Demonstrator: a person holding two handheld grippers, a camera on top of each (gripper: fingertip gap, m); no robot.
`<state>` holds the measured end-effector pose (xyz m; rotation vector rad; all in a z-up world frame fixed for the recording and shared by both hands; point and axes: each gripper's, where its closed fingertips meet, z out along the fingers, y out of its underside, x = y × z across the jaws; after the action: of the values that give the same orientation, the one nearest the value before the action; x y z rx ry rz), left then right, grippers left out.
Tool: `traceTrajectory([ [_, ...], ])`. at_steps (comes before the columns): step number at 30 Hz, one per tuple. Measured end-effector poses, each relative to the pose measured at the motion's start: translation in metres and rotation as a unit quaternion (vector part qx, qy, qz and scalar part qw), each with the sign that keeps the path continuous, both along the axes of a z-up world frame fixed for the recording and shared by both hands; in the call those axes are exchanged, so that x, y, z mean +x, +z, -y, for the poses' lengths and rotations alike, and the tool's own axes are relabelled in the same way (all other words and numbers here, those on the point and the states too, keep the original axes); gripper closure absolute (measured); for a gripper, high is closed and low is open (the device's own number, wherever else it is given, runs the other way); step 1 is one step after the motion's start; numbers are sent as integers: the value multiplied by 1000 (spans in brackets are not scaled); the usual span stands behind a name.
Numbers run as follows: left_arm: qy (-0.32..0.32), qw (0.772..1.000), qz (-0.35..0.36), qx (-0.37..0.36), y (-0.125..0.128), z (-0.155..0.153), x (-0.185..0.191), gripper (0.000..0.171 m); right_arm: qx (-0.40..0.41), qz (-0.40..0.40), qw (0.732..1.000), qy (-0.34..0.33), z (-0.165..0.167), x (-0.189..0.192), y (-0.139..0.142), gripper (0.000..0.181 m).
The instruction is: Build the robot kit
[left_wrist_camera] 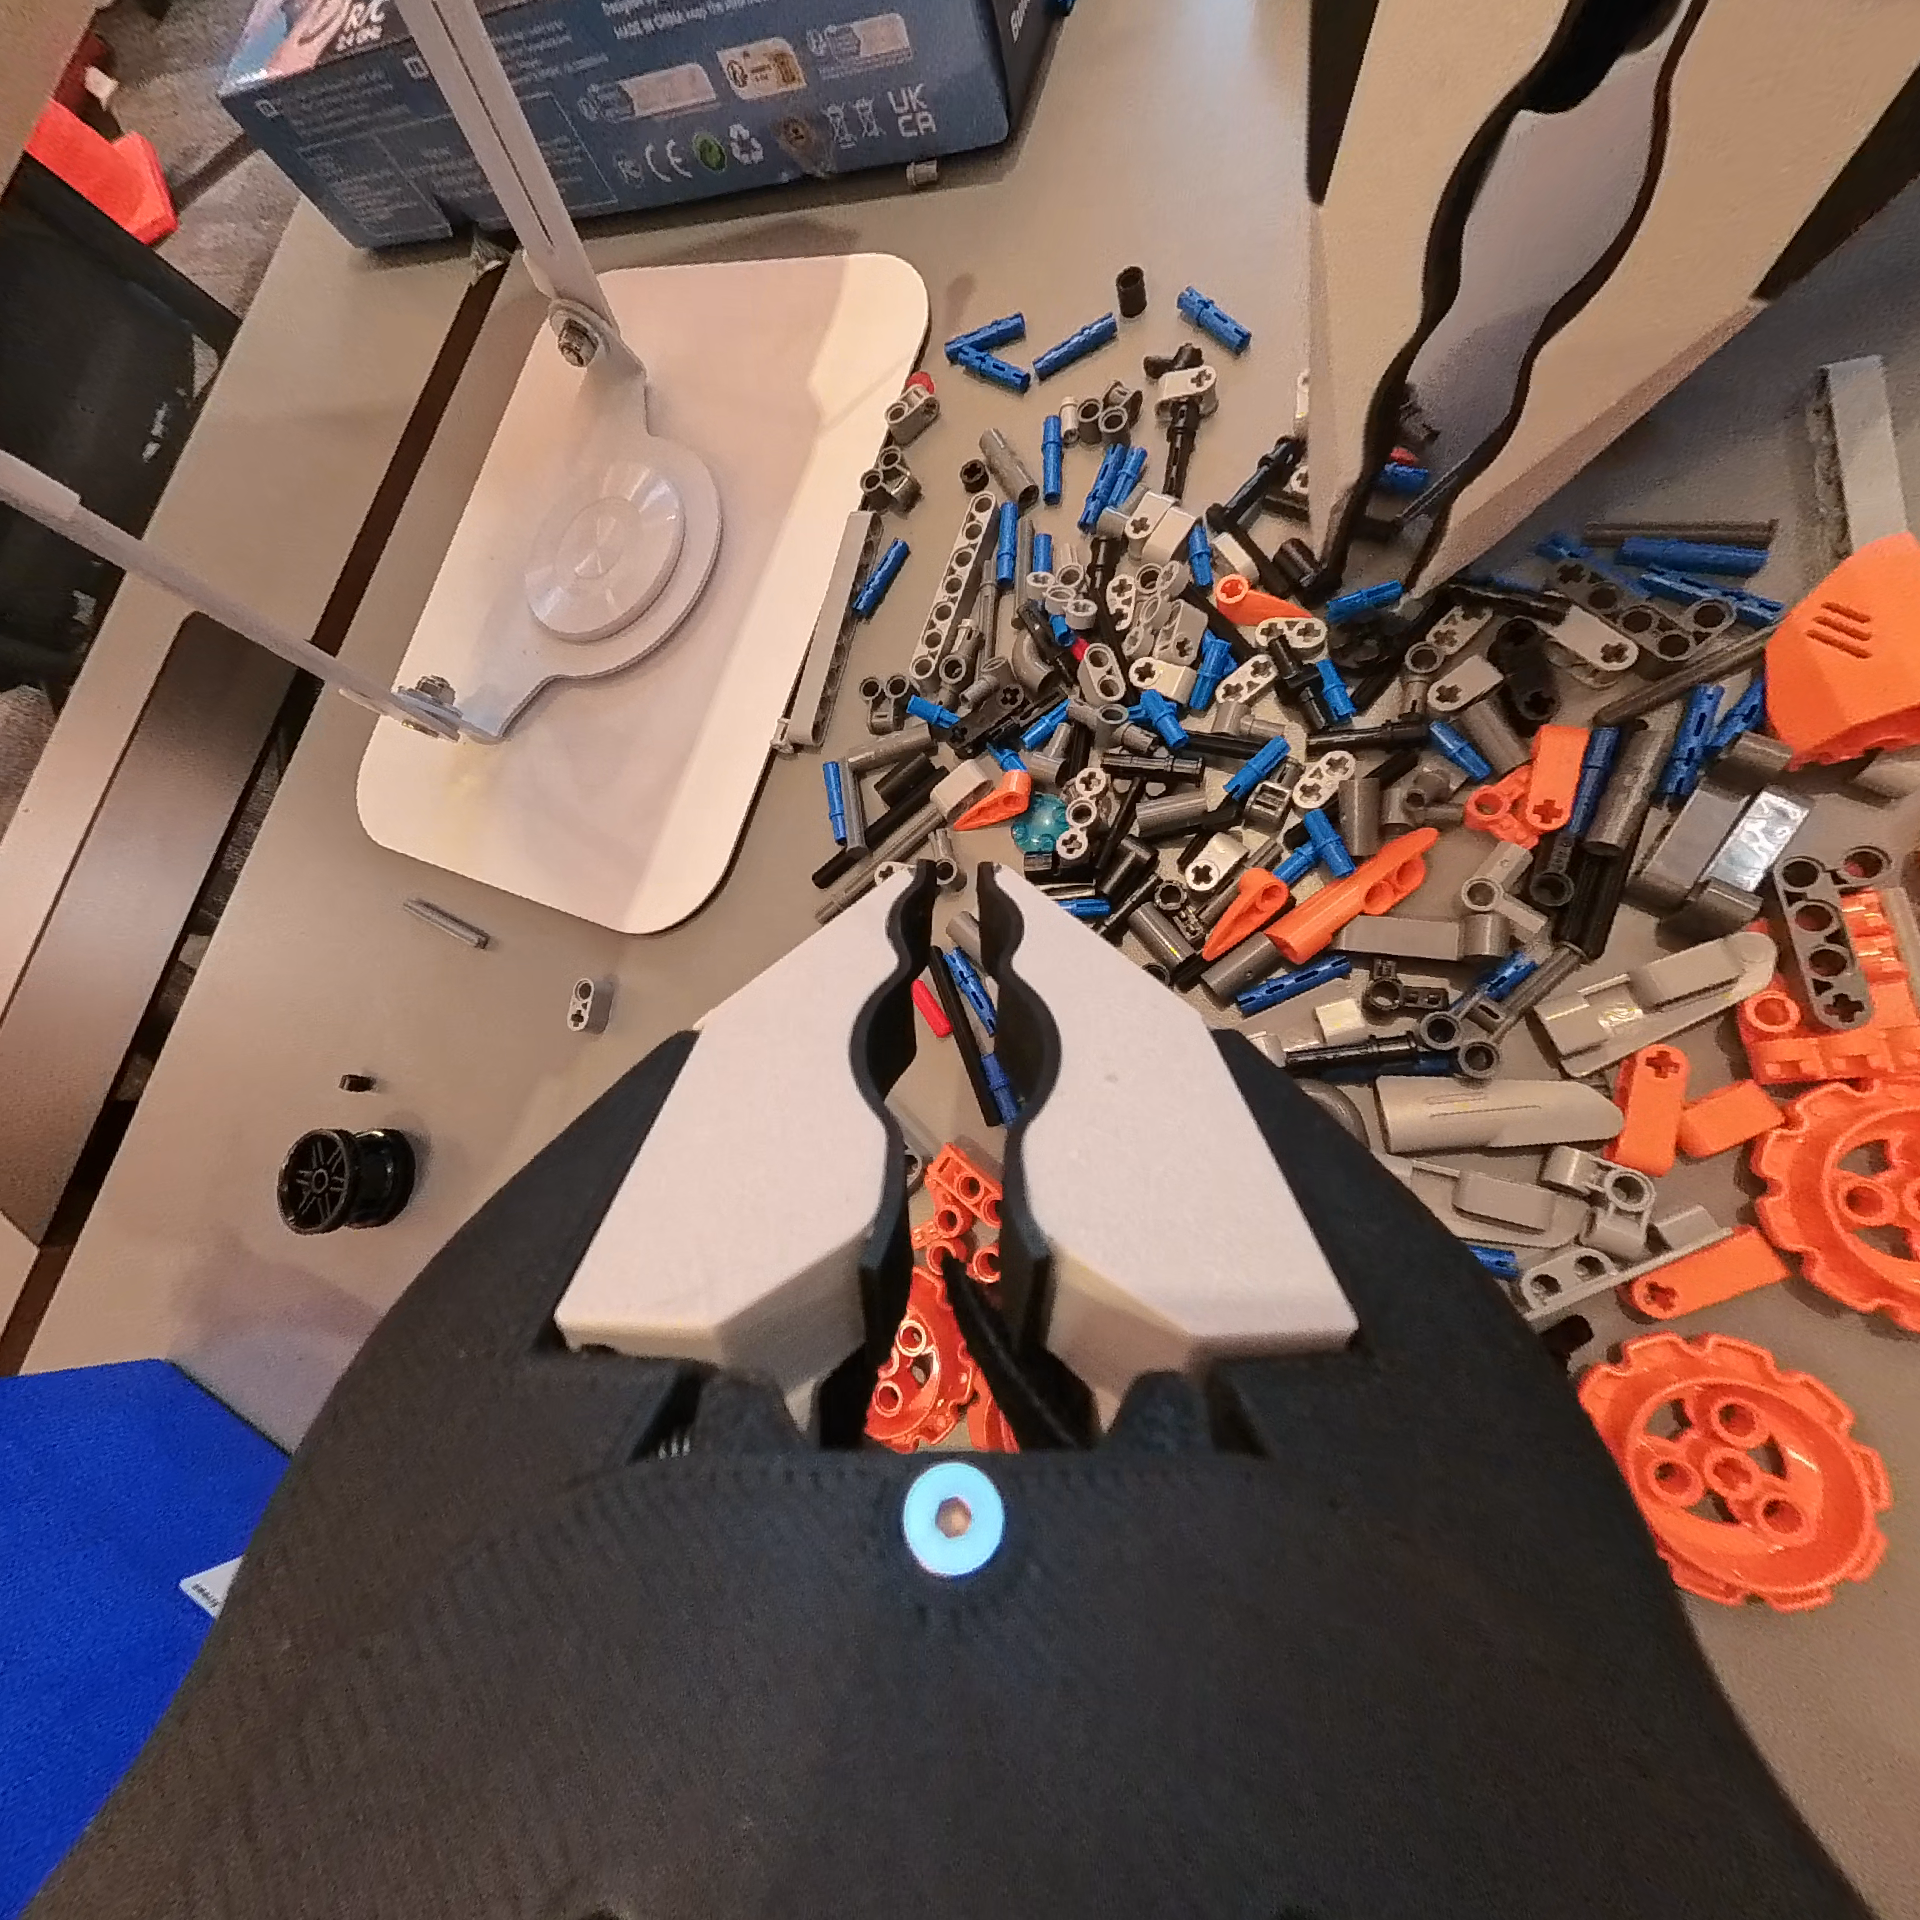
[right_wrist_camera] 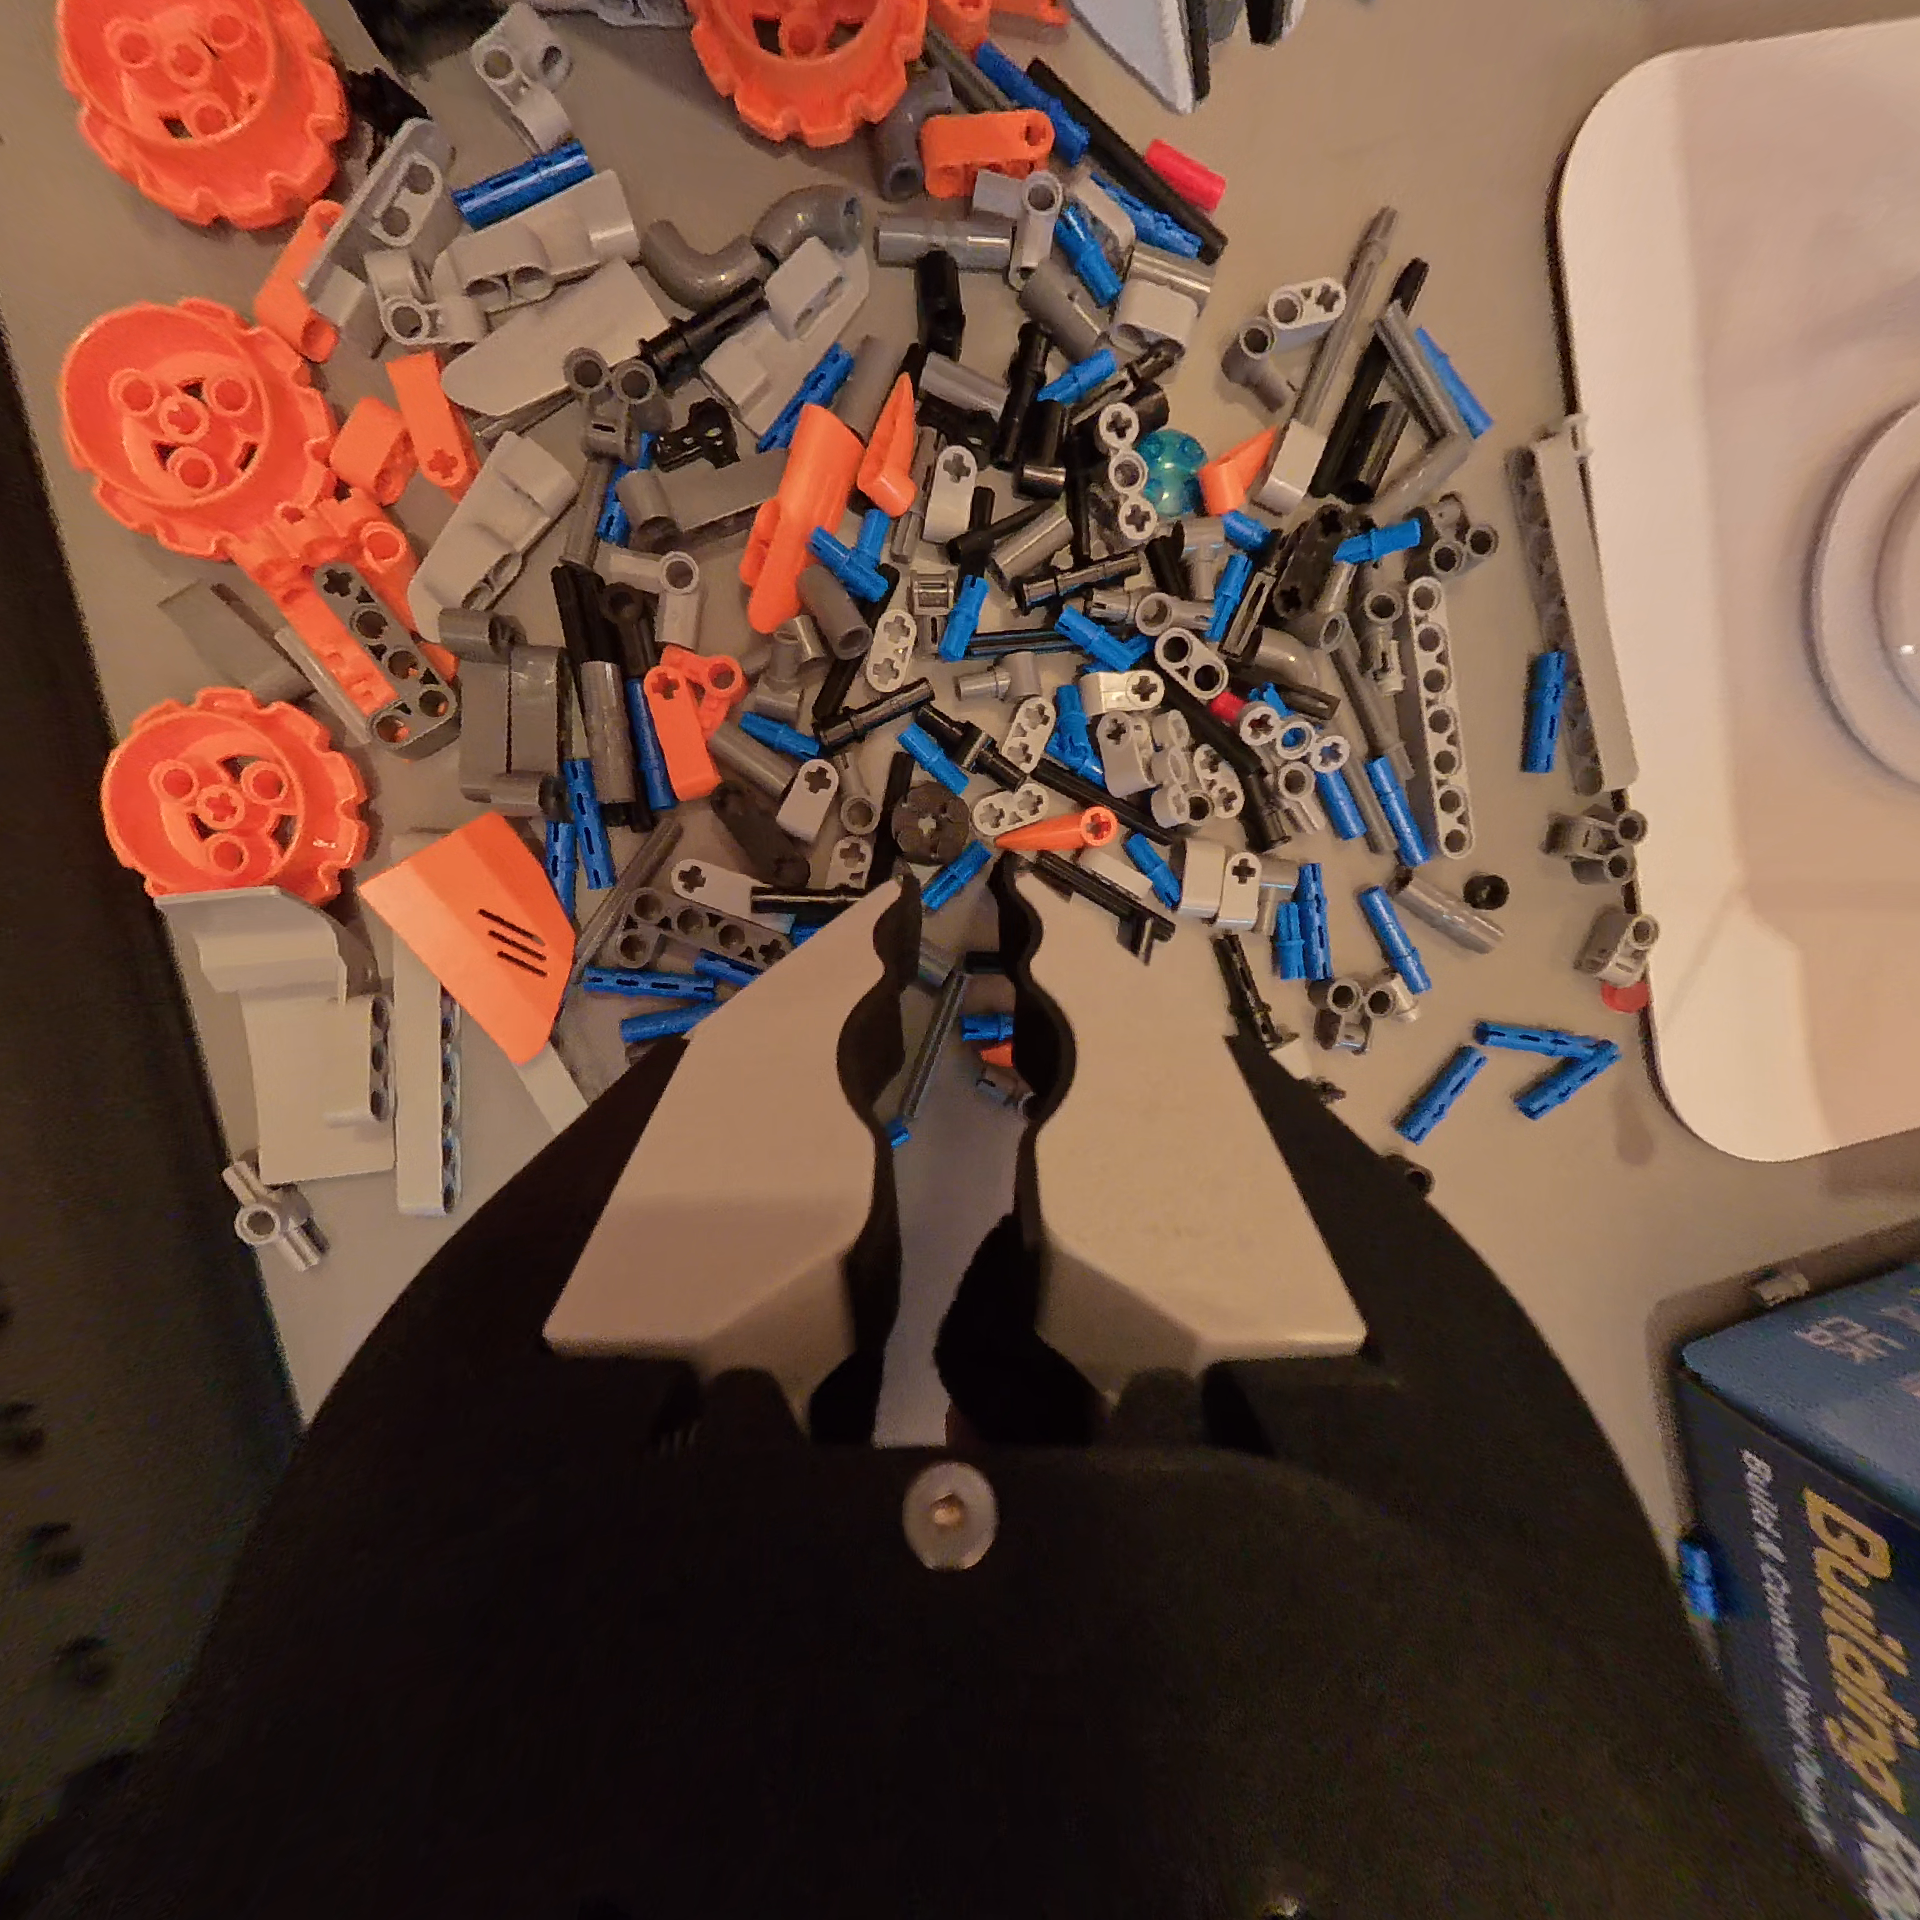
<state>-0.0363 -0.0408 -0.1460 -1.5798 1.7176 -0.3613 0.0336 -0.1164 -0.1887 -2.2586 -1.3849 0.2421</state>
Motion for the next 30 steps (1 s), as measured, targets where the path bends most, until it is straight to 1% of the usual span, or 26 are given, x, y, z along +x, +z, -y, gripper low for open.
traceTrajectory([
  [2, 0, 1000, -1, 0, -1, 0, 0, 166, -12, -14, 1000, -6, 0, -3, 0, 168],
  [4, 0, 1000, -2, 0, -1, 0, 0, 166, -18, -10, 1000, -20, -2, 0, 0, 171],
  [6, 0, 1000, -3, 1, -1, 0, 0, 166, -14, -2, 1000, -19, -2, 1, 0, 173],
  [10, 0, 1000, -4, 1, -1, 0, 0, 166, -34, -13, 998, -42, -2, 1, 0, 170],
  [14, 0, 1000, -4, 2, -2, 0, 0, 166, -15, 4, 999, -33, 0, 4, 2, 170],
  [16, 0, 1000, -3, 2, -1, 0, 0, 167, -23, -11, 999, -30, 4, -2, 5, 172],
  [19, -1, 1000, -6, 2, -3, 0, 0, 166, -37, 4, 998, -43, 4, 1, -3, 174],
  [22, -1, 1000, -6, 2, -3, 0, 1, 166, -38, -1, 998, -54, 0, 4, -6, 173],
  [27, -1, 1000, -7, 2, -3, 1, 1, 166, -34, -10, 998, -52, -2, 0, -7, 179],
  [30, -3, 1000, -6, 2, -3, 2, 2, 166, -31, -18, 998, -54, -3, 1, -5, 179],
])
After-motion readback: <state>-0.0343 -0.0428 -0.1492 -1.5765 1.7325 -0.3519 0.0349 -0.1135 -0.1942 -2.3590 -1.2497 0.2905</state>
